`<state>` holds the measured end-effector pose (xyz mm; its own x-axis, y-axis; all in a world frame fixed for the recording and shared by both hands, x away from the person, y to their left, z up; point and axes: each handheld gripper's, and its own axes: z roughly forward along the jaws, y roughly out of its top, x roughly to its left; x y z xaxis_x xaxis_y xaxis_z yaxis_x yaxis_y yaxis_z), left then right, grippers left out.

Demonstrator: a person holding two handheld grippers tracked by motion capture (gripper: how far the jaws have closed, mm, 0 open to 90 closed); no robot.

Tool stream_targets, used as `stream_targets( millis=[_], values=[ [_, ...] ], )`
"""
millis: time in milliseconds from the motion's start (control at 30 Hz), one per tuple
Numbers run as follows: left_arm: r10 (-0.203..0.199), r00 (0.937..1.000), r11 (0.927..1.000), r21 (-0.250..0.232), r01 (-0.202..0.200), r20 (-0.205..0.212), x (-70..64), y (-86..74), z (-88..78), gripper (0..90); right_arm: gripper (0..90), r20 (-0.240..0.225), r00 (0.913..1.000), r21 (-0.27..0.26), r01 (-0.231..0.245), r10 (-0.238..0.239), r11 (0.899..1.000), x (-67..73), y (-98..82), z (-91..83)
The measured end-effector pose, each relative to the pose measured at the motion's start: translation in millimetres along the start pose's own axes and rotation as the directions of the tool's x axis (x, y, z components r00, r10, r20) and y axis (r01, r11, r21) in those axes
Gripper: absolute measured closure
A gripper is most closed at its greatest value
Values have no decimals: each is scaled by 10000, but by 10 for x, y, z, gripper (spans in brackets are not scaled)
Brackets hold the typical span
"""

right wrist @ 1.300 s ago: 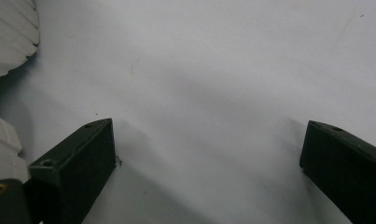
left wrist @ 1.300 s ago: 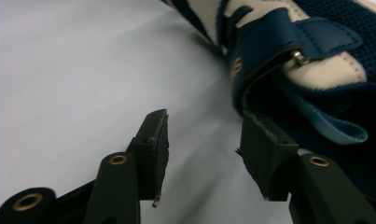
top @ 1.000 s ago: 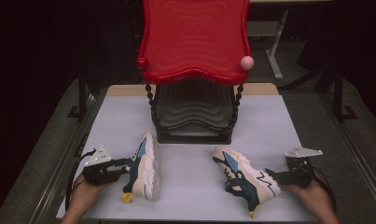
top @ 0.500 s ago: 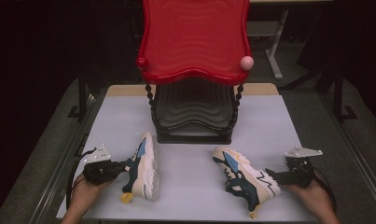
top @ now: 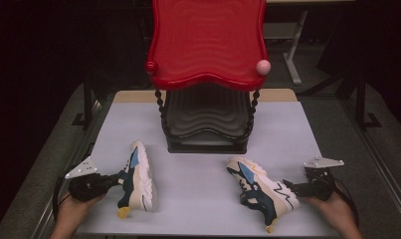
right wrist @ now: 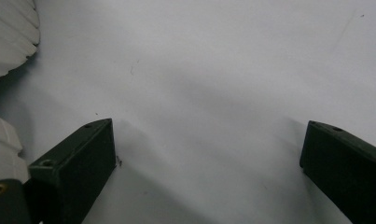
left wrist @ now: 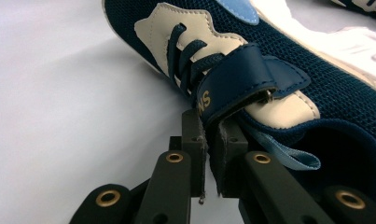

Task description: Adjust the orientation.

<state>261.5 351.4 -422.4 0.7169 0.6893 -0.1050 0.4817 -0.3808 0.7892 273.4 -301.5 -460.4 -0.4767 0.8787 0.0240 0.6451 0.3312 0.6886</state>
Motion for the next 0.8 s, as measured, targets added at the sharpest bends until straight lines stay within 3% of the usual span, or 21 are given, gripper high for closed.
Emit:
stream_targets(
  millis=[200, 800],
  values=[
    [-166, 9997, 9998, -112, 164, -175, 39, -19, -94, 840, 28, -3, 10000, 4, -4, 4, 10000, 0, 1, 0],
    [194, 9997, 9977, -651, -183, 154, -114, 418, 9, 827, 28, -2, 10000, 3, 0, 0, 10000, -1, 0, 0]
  ],
)
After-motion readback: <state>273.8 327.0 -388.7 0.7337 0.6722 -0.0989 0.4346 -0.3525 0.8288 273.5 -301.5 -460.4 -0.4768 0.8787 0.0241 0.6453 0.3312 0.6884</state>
